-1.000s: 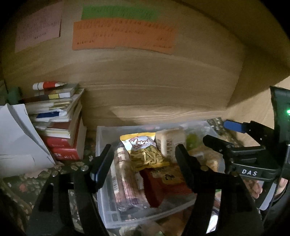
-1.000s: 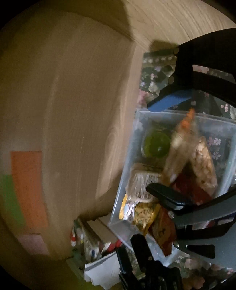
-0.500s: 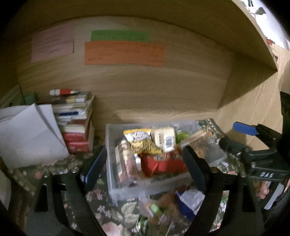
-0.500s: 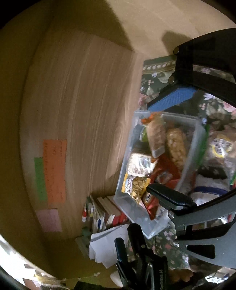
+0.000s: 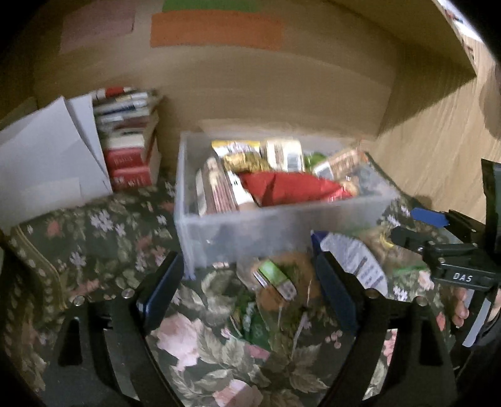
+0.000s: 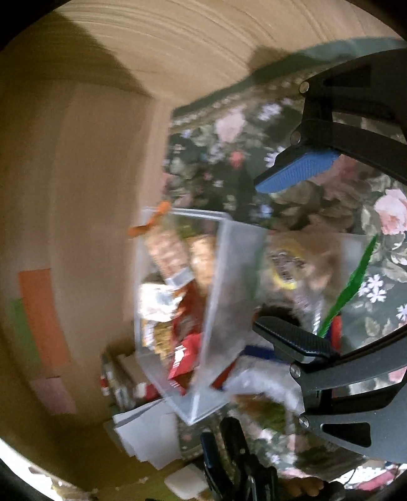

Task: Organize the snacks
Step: 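Grasp the bread bag with left tool while right tool grasps the clear pastry bag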

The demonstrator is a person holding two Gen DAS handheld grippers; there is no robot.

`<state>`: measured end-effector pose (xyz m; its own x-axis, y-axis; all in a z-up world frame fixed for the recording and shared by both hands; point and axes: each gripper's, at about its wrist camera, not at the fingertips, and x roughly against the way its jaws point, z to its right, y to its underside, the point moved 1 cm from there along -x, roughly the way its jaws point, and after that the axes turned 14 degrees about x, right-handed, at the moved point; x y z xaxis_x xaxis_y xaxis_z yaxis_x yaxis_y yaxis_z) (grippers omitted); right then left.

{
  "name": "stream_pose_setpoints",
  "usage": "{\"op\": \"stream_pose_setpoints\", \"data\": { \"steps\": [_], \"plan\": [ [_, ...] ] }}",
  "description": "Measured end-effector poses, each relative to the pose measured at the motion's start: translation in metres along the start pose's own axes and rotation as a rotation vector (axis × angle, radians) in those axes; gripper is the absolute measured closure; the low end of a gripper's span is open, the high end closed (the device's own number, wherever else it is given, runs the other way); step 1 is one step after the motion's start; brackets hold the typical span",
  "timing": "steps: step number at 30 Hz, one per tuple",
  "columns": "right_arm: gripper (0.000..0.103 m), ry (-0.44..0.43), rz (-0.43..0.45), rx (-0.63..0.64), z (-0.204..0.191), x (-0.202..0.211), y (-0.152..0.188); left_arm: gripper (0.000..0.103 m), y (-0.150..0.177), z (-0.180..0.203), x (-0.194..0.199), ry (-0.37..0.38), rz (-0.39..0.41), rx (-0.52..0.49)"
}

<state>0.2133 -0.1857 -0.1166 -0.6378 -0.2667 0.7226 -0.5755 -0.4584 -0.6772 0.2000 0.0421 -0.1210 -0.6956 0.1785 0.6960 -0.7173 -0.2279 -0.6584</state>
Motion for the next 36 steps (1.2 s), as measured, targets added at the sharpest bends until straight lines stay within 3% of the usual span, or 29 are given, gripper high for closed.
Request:
{"op": "stream_pose_setpoints", "data": {
  "steps": [9, 15, 20, 21, 26, 36],
  "plan": [
    [0.024, -0.066, -0.06, -0.006, -0.005, -0.017, 0.013, 0.016, 0.014, 0.017, -0.029, 0.014, -0.074, -0.015],
    [0.025, -0.104, -0.086, -0.022, -0.005, -0.027, 0.017, 0.017, 0.015, 0.014, -0.045, 0.006, -0.109, 0.036],
    [0.032, -0.116, -0.089, -0.02, -0.006, -0.029, 0.018, 0.041, 0.019, 0.012, -0.05, 0.037, -0.151, 0.029],
    [0.034, -0.116, -0.087, -0.018, -0.006, -0.029, 0.018, 0.042, 0.02, 0.013, -0.049, 0.038, -0.149, 0.025],
    [0.058, -0.12, -0.078, -0.018, -0.005, -0.027, 0.019, 0.053, 0.02, 0.013, -0.041, 0.052, -0.13, 0.025],
    [0.062, -0.073, -0.014, -0.017, 0.001, 0.0, 0.018, 0.056, 0.014, 0.013, 0.002, 0.044, -0.049, 0.005]
  ]
}}
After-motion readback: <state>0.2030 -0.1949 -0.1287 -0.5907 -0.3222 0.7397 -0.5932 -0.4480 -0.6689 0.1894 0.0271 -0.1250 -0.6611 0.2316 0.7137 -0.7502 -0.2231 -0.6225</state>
